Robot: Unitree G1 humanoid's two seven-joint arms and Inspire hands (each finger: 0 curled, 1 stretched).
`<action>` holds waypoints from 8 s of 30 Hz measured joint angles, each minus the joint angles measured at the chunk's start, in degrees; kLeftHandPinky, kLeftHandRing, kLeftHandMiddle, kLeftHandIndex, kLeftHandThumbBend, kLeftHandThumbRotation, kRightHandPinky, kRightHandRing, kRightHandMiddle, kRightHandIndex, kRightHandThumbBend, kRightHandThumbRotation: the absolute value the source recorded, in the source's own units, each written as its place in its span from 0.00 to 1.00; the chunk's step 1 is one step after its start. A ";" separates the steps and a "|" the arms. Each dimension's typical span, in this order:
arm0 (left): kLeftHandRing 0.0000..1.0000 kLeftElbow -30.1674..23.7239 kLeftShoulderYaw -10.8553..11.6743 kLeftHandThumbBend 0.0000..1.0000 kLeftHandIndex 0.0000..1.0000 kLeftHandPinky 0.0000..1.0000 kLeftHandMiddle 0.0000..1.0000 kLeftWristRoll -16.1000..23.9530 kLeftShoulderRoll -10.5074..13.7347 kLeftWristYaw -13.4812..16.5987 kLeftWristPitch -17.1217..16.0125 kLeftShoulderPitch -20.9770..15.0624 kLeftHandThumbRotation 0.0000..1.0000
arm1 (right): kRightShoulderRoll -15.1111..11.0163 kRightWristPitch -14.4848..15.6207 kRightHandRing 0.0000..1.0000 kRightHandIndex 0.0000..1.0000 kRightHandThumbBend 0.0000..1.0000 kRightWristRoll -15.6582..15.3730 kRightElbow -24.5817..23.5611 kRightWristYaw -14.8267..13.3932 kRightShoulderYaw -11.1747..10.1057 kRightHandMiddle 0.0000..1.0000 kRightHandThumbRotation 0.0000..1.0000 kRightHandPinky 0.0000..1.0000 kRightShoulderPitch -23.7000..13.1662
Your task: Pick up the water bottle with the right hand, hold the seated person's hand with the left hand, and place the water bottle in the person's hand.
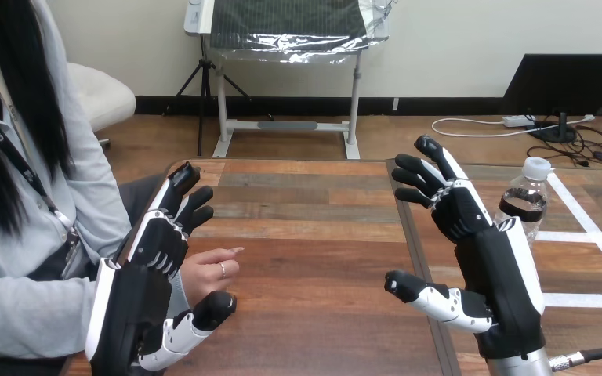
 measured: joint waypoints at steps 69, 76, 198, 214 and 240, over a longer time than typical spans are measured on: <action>0.89 1.07 0.64 1.00 0.91 0.86 0.93 0.28 0.12 0.78 -0.87 -1.56 0.66 | -0.13 -1.35 0.82 0.89 0.87 -2.64 1.17 -1.97 -1.93 0.86 0.50 0.75 -1.13; 0.90 1.40 0.68 1.00 0.91 0.86 0.94 0.20 0.13 0.80 -0.85 -1.65 0.65 | -0.87 -1.44 0.83 0.88 0.89 -5.53 1.89 -5.28 -3.87 0.86 0.47 0.77 -3.41; 0.88 2.11 0.52 1.00 0.92 0.81 0.92 -2.66 0.07 -0.02 -1.94 -2.41 0.63 | -26.65 50.07 0.75 0.86 1.00 -19.75 42.89 -21.02 -1.46 0.77 0.63 0.68 -47.51; 0.88 1.63 0.12 1.00 0.91 0.81 0.92 -3.93 0.06 -0.52 -2.01 -2.29 0.64 | -26.28 54.17 0.76 0.87 1.00 -20.81 43.38 -19.57 0.14 0.79 0.59 0.69 -48.25; 0.88 -2.36 0.01 1.00 0.91 0.81 0.91 -4.54 0.21 -1.19 -1.92 0.14 0.64 | -24.33 57.57 0.79 0.88 0.98 -22.12 43.63 -18.40 1.62 0.82 0.56 0.71 -48.33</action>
